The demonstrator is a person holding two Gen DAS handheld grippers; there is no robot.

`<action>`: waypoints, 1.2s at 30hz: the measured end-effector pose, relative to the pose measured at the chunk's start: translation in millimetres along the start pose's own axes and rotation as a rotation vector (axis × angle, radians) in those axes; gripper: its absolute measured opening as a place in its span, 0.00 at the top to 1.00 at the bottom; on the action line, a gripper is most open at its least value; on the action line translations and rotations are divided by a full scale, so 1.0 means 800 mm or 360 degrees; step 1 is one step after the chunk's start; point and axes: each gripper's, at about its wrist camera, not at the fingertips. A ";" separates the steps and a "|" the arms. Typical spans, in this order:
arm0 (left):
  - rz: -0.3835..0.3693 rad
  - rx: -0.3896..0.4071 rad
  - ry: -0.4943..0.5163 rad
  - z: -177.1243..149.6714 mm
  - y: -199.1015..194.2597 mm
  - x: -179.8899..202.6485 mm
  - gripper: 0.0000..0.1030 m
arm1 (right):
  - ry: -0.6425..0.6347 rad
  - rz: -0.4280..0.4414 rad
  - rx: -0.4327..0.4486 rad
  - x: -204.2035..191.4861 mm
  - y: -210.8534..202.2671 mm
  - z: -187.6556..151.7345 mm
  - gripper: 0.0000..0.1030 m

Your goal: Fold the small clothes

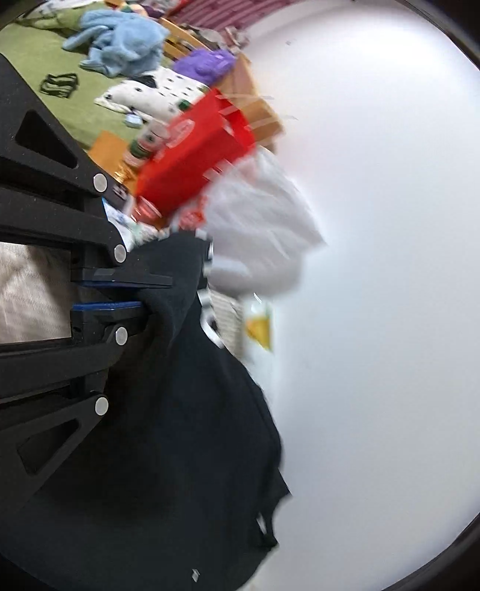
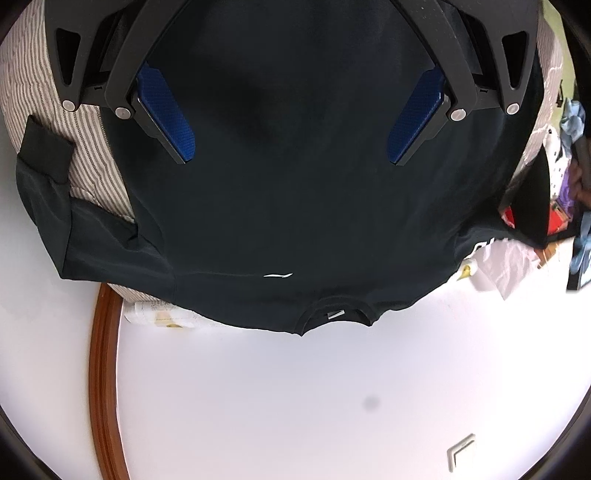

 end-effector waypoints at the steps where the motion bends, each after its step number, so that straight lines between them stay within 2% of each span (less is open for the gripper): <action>1: -0.0031 0.0028 0.0022 0.008 -0.007 0.016 0.94 | 0.0000 -0.0027 -0.0009 0.004 0.000 0.001 0.01; 5: -0.0151 0.0112 0.0112 0.033 -0.034 0.097 0.94 | -0.0041 -0.0159 -0.0030 0.017 0.001 0.012 0.01; 9: -0.0260 0.0110 0.0247 0.029 -0.041 0.178 0.94 | -0.0027 -0.0245 -0.0063 0.033 0.001 0.020 0.01; 14: -0.0311 -0.0020 0.0382 -0.004 -0.022 0.254 0.94 | 0.0007 -0.0261 -0.0075 0.053 -0.005 0.019 0.01; 18: -0.0315 -0.0126 0.0432 -0.032 -0.008 0.282 0.92 | 0.0061 -0.0248 -0.0093 0.065 -0.006 0.016 0.01; 21: -0.0326 -0.0199 0.0431 -0.050 0.001 0.285 0.86 | 0.0074 -0.0250 -0.0097 0.068 -0.005 0.016 0.01; 22: -0.0336 -0.0215 0.0425 -0.053 -0.001 0.284 0.80 | 0.0075 -0.0248 -0.0098 0.068 -0.003 0.017 0.01; 24: -0.0373 -0.0234 0.0397 -0.059 -0.002 0.278 0.65 | 0.0067 -0.0246 -0.0102 0.065 -0.002 0.017 0.01; 26: -0.0432 -0.0215 0.0359 -0.066 -0.008 0.263 0.36 | 0.0048 -0.0246 -0.0102 0.058 -0.001 0.017 0.01; 27: -0.0441 -0.0198 0.0349 -0.070 -0.019 0.265 0.33 | 0.0038 -0.0242 -0.0101 0.054 0.000 0.017 0.01; 31: -0.0468 -0.0169 0.0315 -0.082 -0.032 0.224 0.32 | -0.0009 -0.0177 -0.0093 0.027 0.005 0.023 0.01; 36: -0.0472 -0.0148 0.0144 -0.097 -0.036 0.137 0.31 | -0.0097 0.0008 -0.0080 -0.026 0.019 0.042 0.01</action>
Point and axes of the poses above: each gripper's, at about its wrist camera, not at the fingertips, and y roughly the way its jaws point, x to its right, z to its top, and after that the axes turned 2 degrees about y, right-handed
